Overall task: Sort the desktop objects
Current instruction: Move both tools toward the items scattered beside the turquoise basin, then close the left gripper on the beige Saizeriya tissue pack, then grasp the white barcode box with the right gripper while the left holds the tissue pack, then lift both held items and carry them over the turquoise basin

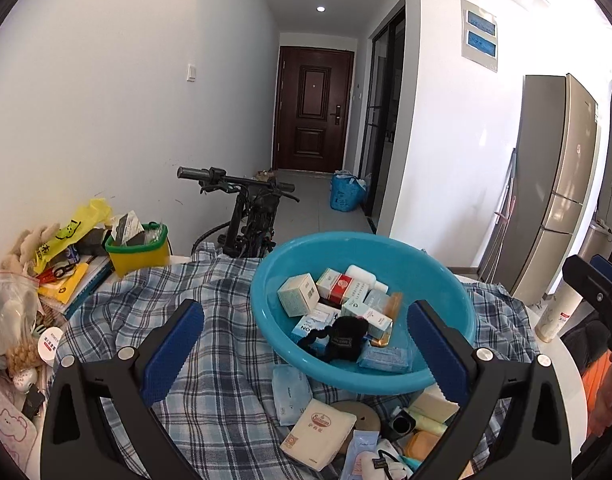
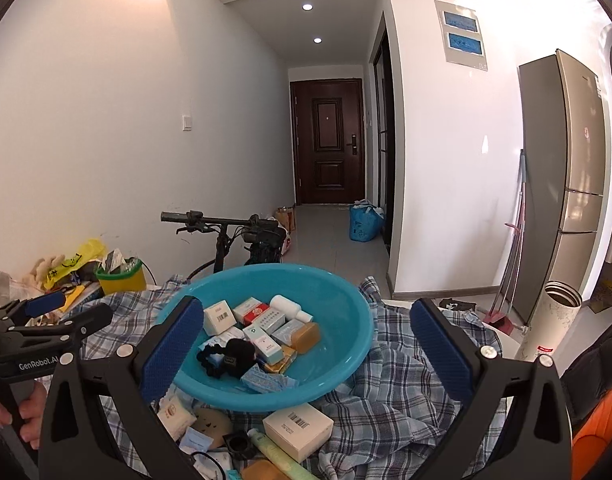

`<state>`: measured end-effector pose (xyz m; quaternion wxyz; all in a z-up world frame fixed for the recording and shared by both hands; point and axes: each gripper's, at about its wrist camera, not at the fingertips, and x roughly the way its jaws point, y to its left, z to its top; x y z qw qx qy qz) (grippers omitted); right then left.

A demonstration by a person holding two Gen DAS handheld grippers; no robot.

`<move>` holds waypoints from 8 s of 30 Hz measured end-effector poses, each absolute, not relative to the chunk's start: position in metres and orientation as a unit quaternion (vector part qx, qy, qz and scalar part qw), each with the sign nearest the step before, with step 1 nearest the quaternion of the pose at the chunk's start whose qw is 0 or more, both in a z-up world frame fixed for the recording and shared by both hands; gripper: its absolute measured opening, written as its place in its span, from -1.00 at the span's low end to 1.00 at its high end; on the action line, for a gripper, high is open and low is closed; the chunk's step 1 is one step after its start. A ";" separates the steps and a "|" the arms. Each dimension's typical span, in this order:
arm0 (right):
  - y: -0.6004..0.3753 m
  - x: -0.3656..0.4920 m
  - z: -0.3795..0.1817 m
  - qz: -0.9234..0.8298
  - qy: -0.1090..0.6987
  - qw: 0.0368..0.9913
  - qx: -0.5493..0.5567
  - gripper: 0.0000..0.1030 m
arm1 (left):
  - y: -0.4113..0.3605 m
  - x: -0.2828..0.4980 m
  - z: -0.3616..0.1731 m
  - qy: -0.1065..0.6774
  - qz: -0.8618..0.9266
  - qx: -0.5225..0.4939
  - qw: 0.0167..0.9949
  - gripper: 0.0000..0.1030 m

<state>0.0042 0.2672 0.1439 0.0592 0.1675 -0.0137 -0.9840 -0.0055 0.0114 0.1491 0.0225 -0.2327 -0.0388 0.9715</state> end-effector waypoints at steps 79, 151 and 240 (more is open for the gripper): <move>0.265 -0.003 0.052 -0.927 0.002 0.109 0.358 0.11 | 0.020 -0.033 0.017 0.009 0.862 -0.497 0.099 0.26; 0.252 -0.081 -0.038 -0.880 0.088 0.183 0.430 0.30 | 0.013 -0.044 0.010 0.011 0.883 -0.465 0.058 0.01; 0.226 0.061 0.170 -0.993 0.051 0.091 0.050 0.11 | 0.004 0.060 0.197 -0.028 0.996 -0.077 0.014 0.01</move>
